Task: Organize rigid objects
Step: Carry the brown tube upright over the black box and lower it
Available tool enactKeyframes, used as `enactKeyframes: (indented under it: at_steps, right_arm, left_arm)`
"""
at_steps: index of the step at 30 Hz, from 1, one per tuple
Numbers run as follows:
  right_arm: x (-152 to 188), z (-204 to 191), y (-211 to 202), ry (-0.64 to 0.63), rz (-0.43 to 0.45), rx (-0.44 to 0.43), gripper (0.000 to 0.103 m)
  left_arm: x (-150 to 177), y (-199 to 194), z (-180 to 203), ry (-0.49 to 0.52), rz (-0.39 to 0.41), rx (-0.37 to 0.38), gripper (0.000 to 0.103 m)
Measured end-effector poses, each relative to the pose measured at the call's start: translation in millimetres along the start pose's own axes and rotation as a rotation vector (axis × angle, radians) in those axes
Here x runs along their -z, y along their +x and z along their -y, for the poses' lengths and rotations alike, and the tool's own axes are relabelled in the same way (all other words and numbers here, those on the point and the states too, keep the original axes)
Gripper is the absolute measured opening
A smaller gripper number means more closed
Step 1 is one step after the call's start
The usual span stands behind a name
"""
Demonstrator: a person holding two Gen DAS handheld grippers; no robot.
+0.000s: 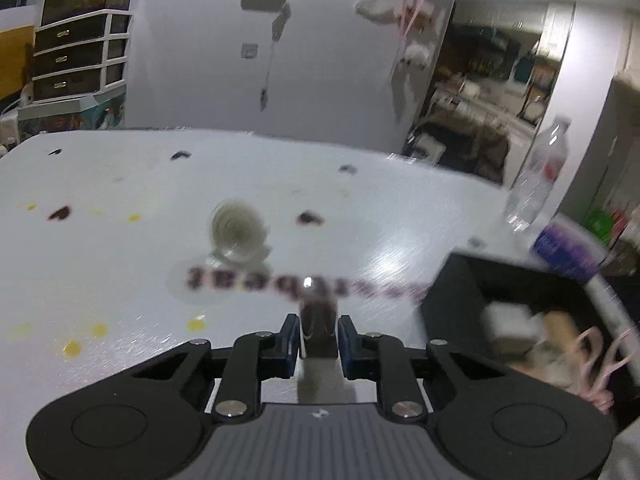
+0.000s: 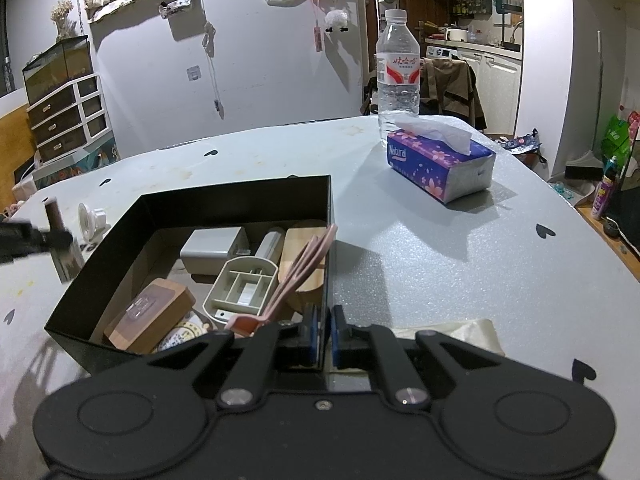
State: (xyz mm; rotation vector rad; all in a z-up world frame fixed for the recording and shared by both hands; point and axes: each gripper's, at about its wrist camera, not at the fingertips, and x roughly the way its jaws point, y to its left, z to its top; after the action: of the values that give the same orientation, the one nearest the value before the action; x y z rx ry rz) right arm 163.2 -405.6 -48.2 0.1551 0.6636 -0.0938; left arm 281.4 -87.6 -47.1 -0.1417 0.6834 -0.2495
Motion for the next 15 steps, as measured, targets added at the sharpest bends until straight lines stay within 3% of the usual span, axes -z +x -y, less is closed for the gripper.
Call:
enactKeyframes:
  at_steps: [8, 15]
  right_arm:
    - [0, 0, 0, 0.002, 0.0, -0.002, 0.007]
    - [0, 1, -1, 0.003, 0.001, -0.008, 0.007]
  left_arm:
    - [-21, -30, 48, 0.029, 0.079, 0.164, 0.021]
    - [-25, -8, 91, 0.125, -0.011, 0.218, 0.021]
